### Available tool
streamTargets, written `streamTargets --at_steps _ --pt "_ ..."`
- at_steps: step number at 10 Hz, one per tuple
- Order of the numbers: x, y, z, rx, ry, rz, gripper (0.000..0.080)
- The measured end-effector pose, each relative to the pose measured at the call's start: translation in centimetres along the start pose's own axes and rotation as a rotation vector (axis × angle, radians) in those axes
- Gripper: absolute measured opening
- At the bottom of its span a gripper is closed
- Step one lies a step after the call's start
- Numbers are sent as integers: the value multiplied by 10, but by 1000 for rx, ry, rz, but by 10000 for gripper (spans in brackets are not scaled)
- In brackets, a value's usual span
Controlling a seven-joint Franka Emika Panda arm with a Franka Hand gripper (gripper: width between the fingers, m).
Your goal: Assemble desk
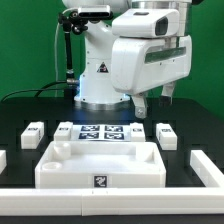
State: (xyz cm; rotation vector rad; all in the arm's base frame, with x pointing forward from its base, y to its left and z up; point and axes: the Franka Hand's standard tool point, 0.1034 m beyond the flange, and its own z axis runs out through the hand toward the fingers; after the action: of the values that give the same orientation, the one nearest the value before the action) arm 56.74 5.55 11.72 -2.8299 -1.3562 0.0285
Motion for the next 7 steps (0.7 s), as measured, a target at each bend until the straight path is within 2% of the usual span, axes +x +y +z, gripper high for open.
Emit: streamTargets --at_steps 7 --pt "-1 1 0 -1 0 -35 650"
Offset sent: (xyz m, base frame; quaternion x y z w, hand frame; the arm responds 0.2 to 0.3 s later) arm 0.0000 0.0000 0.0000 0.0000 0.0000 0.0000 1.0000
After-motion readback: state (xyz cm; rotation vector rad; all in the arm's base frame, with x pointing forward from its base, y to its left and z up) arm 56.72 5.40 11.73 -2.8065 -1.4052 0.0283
